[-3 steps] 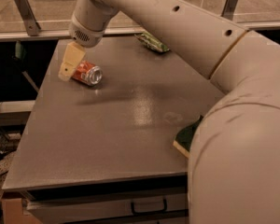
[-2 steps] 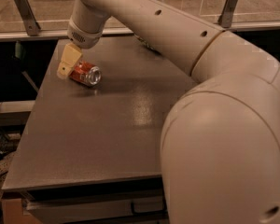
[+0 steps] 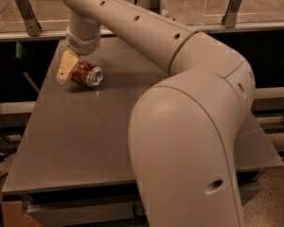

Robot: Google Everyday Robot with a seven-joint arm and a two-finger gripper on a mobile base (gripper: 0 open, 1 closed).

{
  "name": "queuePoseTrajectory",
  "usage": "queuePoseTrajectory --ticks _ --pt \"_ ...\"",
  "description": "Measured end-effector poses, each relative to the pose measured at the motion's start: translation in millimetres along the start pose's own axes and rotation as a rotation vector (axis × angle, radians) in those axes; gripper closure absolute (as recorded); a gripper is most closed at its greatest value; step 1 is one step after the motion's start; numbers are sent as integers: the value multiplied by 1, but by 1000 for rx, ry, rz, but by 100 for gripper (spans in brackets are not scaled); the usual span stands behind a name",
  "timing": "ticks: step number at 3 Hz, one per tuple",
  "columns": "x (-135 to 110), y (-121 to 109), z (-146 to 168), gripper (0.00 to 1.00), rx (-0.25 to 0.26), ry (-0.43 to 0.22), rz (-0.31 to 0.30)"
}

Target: Place coke can upright

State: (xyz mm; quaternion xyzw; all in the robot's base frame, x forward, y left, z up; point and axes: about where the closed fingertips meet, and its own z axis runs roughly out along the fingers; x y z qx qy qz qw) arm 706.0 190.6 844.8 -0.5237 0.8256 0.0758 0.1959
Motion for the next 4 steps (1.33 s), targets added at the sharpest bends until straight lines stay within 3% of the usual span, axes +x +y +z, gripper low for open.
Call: queuePoseTrajectory --ticks 1,3,4 --pt "6 1 7 17 8 40 51" --pt "12 1 3 64 33 54 96" --pt "12 0 -17 87 48 -17 89"
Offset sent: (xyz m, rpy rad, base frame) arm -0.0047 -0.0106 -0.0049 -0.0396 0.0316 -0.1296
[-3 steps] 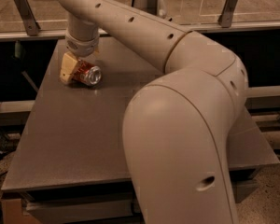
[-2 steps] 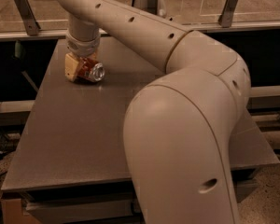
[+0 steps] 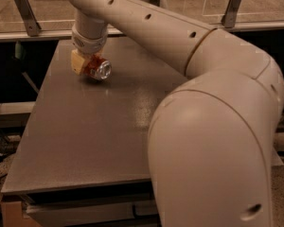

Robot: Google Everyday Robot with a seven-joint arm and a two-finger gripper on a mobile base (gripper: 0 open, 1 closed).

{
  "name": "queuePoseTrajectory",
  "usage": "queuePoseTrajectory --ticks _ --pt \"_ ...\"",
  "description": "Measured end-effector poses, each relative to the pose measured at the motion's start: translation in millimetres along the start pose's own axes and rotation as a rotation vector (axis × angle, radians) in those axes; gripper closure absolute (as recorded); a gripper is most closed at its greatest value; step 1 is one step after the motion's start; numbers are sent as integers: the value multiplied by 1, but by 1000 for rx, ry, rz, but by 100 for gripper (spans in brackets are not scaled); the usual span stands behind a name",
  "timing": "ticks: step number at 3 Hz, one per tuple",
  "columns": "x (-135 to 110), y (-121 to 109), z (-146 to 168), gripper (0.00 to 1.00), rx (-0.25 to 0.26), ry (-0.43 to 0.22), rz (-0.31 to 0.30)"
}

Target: Place coke can upright

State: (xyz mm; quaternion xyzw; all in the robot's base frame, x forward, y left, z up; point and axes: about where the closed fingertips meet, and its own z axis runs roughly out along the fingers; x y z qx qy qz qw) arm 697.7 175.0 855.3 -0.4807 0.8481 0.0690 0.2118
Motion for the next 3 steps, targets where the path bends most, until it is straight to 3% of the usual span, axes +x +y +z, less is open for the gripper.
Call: queuePoseTrajectory --ticks 1,2,3 --pt "-4 -4 -41 100 -9 -180 -40" --pt "-14 -7 -74 100 -72 -430 -76" --pt "-17 -24 -108 100 -153 -677 -53"
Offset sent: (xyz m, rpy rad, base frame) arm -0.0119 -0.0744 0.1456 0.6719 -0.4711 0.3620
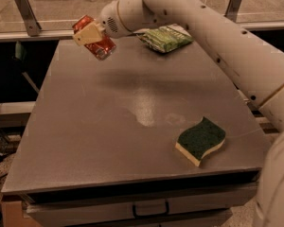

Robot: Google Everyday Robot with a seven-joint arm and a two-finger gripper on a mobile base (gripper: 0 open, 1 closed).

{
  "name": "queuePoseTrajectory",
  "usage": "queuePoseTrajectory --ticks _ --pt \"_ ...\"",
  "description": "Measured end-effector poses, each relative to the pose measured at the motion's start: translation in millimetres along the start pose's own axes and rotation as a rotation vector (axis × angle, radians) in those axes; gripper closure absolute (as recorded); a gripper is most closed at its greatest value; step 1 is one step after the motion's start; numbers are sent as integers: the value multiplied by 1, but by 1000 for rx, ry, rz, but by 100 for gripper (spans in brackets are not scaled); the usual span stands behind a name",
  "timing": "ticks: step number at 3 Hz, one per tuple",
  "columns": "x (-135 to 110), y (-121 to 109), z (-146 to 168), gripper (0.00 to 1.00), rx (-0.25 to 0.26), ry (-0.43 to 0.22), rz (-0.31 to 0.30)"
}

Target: Place coke can upright

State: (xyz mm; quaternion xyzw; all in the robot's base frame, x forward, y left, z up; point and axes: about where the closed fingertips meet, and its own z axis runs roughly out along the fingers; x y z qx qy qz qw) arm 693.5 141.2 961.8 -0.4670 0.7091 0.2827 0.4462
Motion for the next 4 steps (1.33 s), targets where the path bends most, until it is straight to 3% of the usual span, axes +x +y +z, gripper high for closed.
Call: queuePoseTrajectory --ticks 1,2,3,4 --pt "0 -10 -35 100 -86 -173 11" --pt "7 -5 -58 100 -195 -296 -69" --pt "25 3 -77 100 -222 -309 -239" --pt "25 6 -76 100 -221 -316 -319"
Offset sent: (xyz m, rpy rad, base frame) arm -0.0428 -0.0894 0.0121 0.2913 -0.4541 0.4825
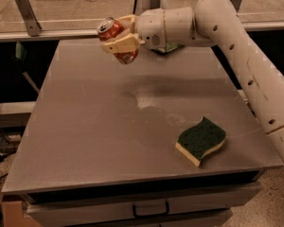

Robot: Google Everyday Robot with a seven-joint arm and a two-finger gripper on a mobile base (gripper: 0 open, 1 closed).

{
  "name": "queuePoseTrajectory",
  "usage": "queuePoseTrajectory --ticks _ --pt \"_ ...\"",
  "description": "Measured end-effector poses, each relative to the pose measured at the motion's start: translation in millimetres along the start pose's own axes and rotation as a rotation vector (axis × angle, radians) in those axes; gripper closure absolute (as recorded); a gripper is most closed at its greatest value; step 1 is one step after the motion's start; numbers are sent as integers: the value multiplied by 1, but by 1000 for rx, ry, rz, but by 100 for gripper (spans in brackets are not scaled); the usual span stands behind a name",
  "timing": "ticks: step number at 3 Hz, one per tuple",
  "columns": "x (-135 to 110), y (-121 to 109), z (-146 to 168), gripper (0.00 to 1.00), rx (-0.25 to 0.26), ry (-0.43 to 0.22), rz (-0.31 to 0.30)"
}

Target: Place coke can upright

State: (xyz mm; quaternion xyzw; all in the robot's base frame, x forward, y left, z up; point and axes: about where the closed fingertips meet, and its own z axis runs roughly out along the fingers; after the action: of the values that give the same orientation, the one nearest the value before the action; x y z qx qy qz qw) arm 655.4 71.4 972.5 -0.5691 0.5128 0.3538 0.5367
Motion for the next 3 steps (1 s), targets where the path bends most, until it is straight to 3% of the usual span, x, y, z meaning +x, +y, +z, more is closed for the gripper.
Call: queuePoseTrajectory --ticks 1,2,3 --pt "2 2 4 100 -4 -12 19" --pt "4 9 -21 100 21 -16 32" --pt "7 22 -77 100 61 -31 26"
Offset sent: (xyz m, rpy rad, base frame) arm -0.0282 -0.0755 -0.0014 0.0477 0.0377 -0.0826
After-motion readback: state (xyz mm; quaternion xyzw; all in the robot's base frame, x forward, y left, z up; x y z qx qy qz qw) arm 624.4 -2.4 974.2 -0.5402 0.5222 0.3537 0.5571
